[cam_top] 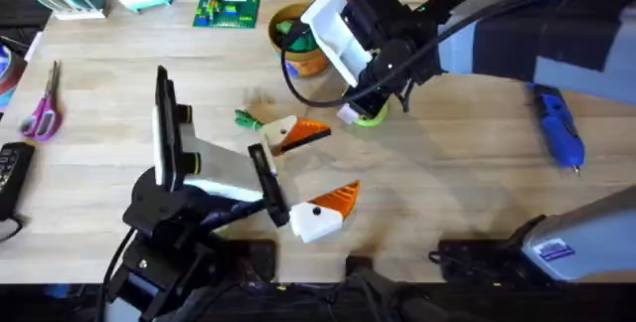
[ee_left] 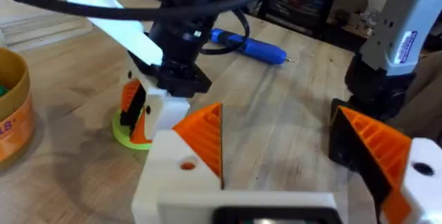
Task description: Pick up the gripper from the table and insert it into the empty holder that is missing its gripper. Then pick up a screw, insert it into the mounting hole, and use the screwdriver to tighten it. Finally, clean up the table by picking up the vegetable and placing it into the bucket.
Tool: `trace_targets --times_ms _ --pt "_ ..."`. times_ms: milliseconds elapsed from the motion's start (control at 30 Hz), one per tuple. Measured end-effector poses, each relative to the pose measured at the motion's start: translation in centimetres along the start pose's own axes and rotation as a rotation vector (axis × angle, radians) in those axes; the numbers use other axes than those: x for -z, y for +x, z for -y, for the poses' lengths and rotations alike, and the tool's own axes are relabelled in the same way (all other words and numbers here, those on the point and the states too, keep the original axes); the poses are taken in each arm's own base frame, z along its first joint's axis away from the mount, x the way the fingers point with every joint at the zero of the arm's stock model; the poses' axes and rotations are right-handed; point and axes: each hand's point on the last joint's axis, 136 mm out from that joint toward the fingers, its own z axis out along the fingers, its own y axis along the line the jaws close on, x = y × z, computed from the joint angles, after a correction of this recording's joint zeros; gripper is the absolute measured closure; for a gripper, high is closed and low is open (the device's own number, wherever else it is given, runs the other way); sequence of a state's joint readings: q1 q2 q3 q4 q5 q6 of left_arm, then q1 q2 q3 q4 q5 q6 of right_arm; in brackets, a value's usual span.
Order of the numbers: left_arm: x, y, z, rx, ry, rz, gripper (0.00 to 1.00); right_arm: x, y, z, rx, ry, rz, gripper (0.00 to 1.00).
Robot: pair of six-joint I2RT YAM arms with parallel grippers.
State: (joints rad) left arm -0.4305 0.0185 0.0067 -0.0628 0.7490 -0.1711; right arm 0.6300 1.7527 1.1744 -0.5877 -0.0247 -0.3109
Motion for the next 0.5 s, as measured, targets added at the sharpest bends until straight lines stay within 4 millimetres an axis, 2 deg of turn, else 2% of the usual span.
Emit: trace_targets --times_ms 167,233,500 --pt "0.0 0.0 0.0 0.0 0.0 0.0 0.008 0.0 -0.2 0.2 0.002 0.007 0.006 0.872" --pt "0.0 0.0 0.0 0.0 0.0 0.0 0.008 0.0 -0.2 0.3 0.003 0.013 0.006 0.979" --pt "0.0 0.0 0.0 0.0 0.0 0.0 0.008 0.7 0.4 2.1 0.004 0.115 -0.049 0.994"
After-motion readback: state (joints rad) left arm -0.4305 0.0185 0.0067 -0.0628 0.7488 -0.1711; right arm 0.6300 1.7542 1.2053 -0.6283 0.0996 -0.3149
